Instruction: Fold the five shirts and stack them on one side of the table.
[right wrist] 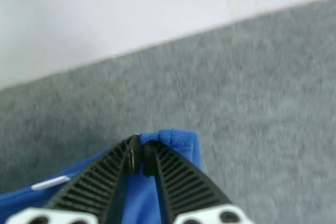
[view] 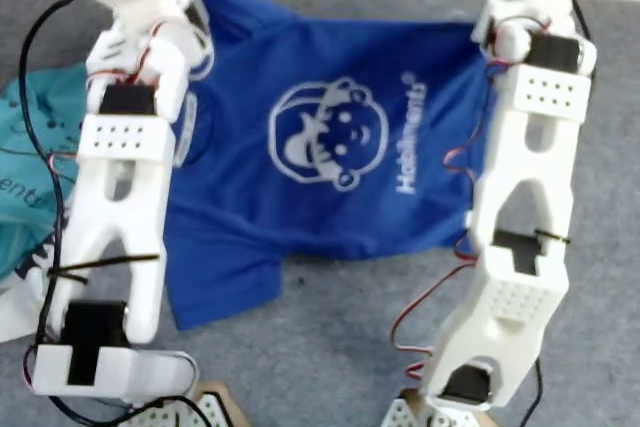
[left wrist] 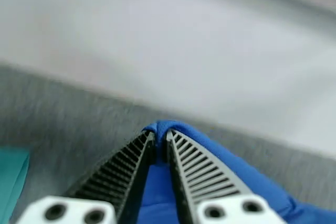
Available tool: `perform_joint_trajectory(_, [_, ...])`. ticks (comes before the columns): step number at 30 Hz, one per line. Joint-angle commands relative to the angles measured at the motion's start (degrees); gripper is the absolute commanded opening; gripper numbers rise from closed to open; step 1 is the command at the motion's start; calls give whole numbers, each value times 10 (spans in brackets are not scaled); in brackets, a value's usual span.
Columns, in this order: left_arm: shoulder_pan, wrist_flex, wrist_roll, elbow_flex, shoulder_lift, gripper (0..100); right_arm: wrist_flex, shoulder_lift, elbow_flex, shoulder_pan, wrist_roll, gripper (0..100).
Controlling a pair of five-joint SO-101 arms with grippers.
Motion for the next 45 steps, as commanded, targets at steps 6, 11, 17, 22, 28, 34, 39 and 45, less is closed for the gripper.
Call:
perform_joint_trajectory(6, [-7, 209, -1, 58, -144, 48, 163, -53, -23, -18, 1, 6])
perform_joint_trajectory(11, [21, 298, -3, 143, -244, 49, 254, -105, -22, -29, 2, 6])
perform_joint_trajectory(17, [62, 412, -4, 237, -360, 49, 338, -132, -21, -29, 5, 6])
perform_joint_trajectory(22, [45, 476, -68, 315, -425, 49, 368, -131, -19, 1, 9, 6])
perform_joint_trajectory(28, [27, 507, -76, 393, -514, 49, 356, -135, 65, 21, 40, 6])
perform_joint_trajectory(34, [28, 572, -98, 434, -613, 49, 279, -136, 175, 31, 53, 6])
perform_joint_trajectory(39, [30, 633, -161, 453, -650, 49, 240, -136, 215, 31, 58, 6])
perform_joint_trajectory(45, [28, 647, -198, 458, -669, 46, 204, -136, 242, 29, 58, 6])
